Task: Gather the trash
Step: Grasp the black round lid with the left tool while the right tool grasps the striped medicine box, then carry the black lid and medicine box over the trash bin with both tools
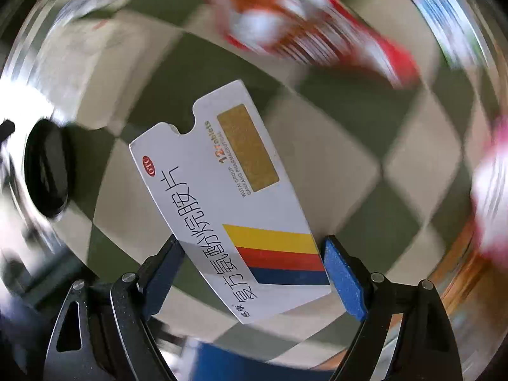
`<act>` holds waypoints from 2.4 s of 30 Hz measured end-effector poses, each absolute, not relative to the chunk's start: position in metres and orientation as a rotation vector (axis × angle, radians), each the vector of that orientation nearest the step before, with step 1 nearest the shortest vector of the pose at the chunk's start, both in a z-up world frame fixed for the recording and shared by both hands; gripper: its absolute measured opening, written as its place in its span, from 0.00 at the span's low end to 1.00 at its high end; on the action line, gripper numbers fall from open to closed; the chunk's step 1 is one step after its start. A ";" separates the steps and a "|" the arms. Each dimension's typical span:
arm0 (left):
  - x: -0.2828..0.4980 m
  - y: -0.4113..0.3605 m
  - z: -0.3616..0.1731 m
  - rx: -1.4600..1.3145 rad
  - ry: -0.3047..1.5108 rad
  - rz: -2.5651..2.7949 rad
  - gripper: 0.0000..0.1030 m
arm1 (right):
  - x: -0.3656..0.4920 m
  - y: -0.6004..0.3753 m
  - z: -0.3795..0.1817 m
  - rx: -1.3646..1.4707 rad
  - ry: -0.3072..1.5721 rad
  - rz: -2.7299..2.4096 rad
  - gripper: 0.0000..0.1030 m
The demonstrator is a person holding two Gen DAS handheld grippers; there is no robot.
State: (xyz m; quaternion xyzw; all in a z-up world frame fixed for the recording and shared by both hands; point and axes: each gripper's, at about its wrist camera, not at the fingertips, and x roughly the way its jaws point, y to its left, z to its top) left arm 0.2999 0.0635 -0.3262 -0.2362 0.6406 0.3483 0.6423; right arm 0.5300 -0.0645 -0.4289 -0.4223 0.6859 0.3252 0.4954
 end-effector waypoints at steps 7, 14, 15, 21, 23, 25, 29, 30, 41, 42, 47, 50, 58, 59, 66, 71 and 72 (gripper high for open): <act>0.310 0.041 -0.349 -0.697 1.512 0.598 1.00 | 0.550 -0.128 -0.427 -0.515 1.848 0.522 0.93; 0.330 0.027 -0.389 -0.660 1.624 0.561 0.99 | 0.532 -0.129 -0.403 -0.542 1.697 0.582 0.98; 0.330 0.027 -0.392 -0.658 1.630 0.568 0.99 | 0.532 -0.125 -0.402 -0.570 1.670 0.596 0.98; 0.332 0.020 -0.388 -0.646 1.591 0.566 0.87 | 0.520 -0.111 -0.406 -0.656 1.627 0.609 0.97; 0.331 0.017 -0.385 -0.636 1.584 0.568 0.85 | 0.501 -0.109 -0.411 -0.674 1.597 0.601 0.92; 0.327 0.019 -0.382 -0.633 1.572 0.567 0.85 | 0.491 -0.110 -0.407 -0.681 1.563 0.586 0.85; 0.324 0.021 -0.369 -0.613 1.539 0.582 0.85 | 0.449 -0.116 -0.403 -0.660 1.556 0.563 0.77; 0.321 0.022 -0.366 -0.607 1.533 0.585 0.85 | 0.443 -0.116 -0.402 -0.660 1.547 0.563 0.77; 0.303 0.023 -0.296 -0.502 1.372 0.614 0.85 | 0.401 -0.119 -0.354 -0.499 1.484 0.539 0.77; 0.298 0.025 -0.286 -0.493 1.349 0.618 0.85 | 0.397 -0.119 -0.345 -0.483 1.469 0.536 0.77; 0.266 0.037 -0.255 -0.466 1.261 0.621 0.85 | 0.369 -0.112 -0.305 -0.405 1.407 0.526 0.77; 0.243 0.051 -0.244 -0.456 1.217 0.608 0.85 | 0.374 -0.116 -0.286 -0.360 1.376 0.528 0.77; 0.145 0.068 -0.242 -0.466 1.194 0.477 0.85 | 0.278 -0.118 -0.271 -0.185 1.348 0.462 0.77; 0.133 0.069 -0.246 -0.481 1.204 0.455 0.85 | 0.266 -0.119 -0.275 -0.160 1.356 0.449 0.77; 0.056 0.076 -0.343 -0.685 1.389 0.341 0.85 | 0.179 -0.142 -0.331 -0.005 1.519 0.349 0.77; 0.033 0.082 -0.451 -0.839 1.492 0.321 0.85 | 0.142 -0.157 -0.421 0.044 1.664 0.291 0.77; 0.032 0.082 -0.473 -0.861 1.509 0.316 0.85 | 0.138 -0.160 -0.438 0.056 1.674 0.284 0.77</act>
